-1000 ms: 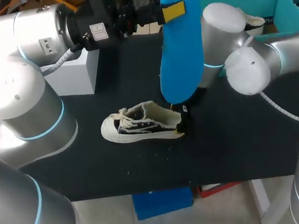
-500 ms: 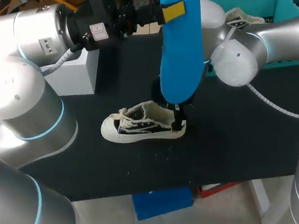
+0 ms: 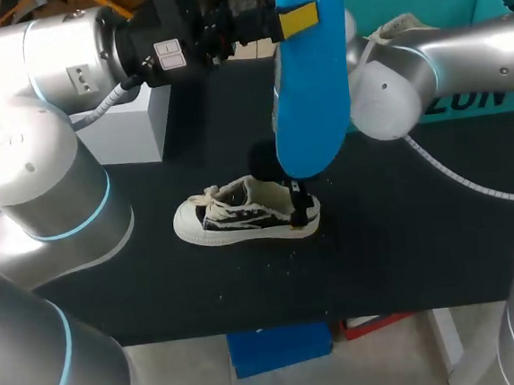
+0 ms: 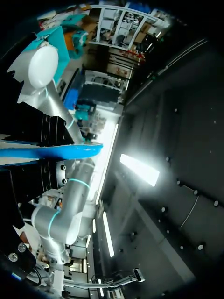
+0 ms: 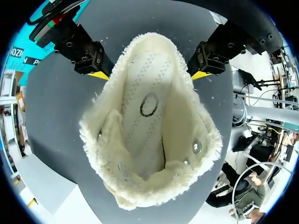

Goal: Take the shoe out of the shoebox, open the shoe tongue, remove and reinsert the insole, then place the shoe into the shoebox

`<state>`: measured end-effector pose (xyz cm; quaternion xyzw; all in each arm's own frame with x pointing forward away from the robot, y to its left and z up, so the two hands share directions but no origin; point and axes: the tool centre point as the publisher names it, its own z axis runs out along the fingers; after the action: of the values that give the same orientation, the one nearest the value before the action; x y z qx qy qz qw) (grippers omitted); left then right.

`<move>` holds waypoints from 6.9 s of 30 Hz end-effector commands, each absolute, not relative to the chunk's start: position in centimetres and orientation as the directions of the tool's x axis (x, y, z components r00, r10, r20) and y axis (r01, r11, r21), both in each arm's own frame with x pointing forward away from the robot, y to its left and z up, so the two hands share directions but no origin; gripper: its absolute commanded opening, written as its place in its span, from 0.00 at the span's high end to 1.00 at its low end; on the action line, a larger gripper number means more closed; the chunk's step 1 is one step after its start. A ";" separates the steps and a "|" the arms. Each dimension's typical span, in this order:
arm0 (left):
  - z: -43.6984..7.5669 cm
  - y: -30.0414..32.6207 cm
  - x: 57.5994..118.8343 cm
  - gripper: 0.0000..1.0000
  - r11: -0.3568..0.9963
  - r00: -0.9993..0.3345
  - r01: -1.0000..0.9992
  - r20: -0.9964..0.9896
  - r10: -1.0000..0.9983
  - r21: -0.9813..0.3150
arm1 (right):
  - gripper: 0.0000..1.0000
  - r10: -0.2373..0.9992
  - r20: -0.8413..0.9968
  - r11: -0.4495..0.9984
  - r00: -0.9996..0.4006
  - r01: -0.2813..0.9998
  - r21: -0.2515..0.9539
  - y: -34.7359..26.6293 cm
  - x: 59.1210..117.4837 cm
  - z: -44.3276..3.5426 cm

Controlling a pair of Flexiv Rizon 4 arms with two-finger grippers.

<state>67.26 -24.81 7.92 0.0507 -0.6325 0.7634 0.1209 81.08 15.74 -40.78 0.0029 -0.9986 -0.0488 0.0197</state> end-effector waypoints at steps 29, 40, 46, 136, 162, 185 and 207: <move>7.8 -24.8 67.1 1.00 -0.170 -0.966 -0.249 0.232 0.117 -0.953 | 0.00 0.038 -0.058 0.633 -0.998 -0.021 0.774 15.9 81.3 -41.5; 7.8 -24.8 67.1 1.00 -0.170 -0.966 -0.249 0.232 0.117 -0.953 | 0.00 0.060 -0.042 0.544 -0.997 -0.003 0.839 16.0 81.4 -42.6; 7.8 -24.8 67.1 1.00 -0.170 -0.966 -0.249 0.232 0.117 -0.953 | 0.00 0.067 -0.032 0.526 -0.997 0.008 0.850 15.8 81.2 -43.0; 7.8 -24.8 67.1 1.00 -0.170 -0.966 -0.249 0.232 0.117 -0.953 | 0.38 -0.141 0.051 0.990 -0.989 -0.140 0.026 21.5 83.8 -40.3; 7.8 -24.8 67.1 1.00 -0.170 -0.966 -0.249 0.232 0.117 -0.953 | 1.00 -0.126 0.059 0.991 -0.990 -0.123 0.056 21.8 83.3 -40.3; 7.8 -24.8 67.1 1.00 -0.170 -0.966 -0.249 0.232 0.117 -0.953 | 1.00 0.920 -0.002 0.390 -0.391 0.916 0.095 15.6 88.2 -27.5; 7.8 -24.8 67.1 1.00 -0.170 -0.966 -0.249 0.232 0.117 -0.953 | 1.00 0.995 -0.095 0.047 -0.032 0.987 0.157 15.6 88.2 -29.5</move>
<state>67.26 -24.81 7.91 0.0508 -0.6325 0.7634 0.1209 88.72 15.28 -29.26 -0.5645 -0.8234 -0.0264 -0.0507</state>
